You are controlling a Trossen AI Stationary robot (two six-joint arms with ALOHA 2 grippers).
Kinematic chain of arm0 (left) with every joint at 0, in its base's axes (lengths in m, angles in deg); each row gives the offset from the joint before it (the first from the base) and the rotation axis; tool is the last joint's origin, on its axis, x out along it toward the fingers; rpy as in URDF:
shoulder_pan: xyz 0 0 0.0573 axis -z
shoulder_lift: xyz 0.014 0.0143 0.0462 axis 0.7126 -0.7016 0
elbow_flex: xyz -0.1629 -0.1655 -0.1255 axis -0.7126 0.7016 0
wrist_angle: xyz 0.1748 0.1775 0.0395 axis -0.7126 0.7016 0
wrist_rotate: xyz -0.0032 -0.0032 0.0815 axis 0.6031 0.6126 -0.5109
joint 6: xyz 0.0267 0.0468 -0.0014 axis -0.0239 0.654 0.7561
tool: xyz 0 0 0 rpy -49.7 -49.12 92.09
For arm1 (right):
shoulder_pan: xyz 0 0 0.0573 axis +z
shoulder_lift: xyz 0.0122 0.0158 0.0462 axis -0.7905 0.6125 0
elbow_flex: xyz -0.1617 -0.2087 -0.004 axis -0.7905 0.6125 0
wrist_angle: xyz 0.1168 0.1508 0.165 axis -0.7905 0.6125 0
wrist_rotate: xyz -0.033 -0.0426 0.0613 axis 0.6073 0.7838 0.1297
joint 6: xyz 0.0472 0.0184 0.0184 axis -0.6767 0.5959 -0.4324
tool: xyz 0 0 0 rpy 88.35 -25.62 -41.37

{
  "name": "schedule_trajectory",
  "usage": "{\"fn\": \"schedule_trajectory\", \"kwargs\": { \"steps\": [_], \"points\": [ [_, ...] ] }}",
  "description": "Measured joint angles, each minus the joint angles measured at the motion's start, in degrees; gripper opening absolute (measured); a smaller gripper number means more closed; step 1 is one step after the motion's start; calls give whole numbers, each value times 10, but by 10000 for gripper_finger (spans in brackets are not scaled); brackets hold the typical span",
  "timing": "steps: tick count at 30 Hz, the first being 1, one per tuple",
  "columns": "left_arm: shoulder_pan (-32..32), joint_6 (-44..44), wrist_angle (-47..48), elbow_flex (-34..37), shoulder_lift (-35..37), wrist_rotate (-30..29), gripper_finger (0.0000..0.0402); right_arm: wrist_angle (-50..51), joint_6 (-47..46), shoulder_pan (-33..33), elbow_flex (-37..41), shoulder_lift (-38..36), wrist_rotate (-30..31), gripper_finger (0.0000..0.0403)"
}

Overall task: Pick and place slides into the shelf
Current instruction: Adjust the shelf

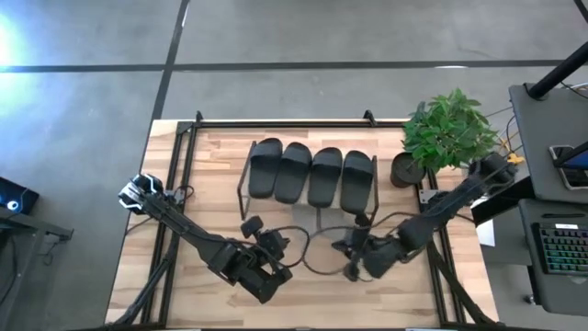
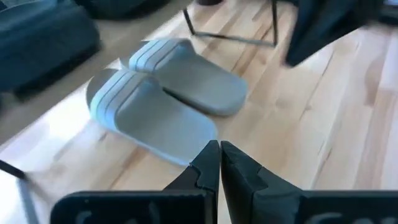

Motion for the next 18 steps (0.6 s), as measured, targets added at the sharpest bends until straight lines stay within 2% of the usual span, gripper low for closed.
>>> {"fn": "schedule_trajectory", "kwargs": {
  "steps": [3, 6, 10, 13, 15, 18],
  "points": [
    [-11, 28, -25, -5, 6, 2, 0, 10, 20, 16, -18, -45, 0, 9],
    [-22, 76, -61, -6, 16, 0, 0, 14, 27, 25, -6, -54, 11, 9],
    [-30, 119, -84, -5, 31, 0, 0, 18, -62, 41, 28, -41, -18, 9],
    [-35, 121, -87, -6, 46, -8, 0, 16, -109, 71, 34, -41, 12, 9],
    [-39, 120, -80, -2, 56, -6, 0, 21, -129, 90, 34, -42, 20, 9],
    [-41, 83, 10, -1, 71, -6, 0, 29, -159, 104, 36, -36, 24, 9]
  ]
}}
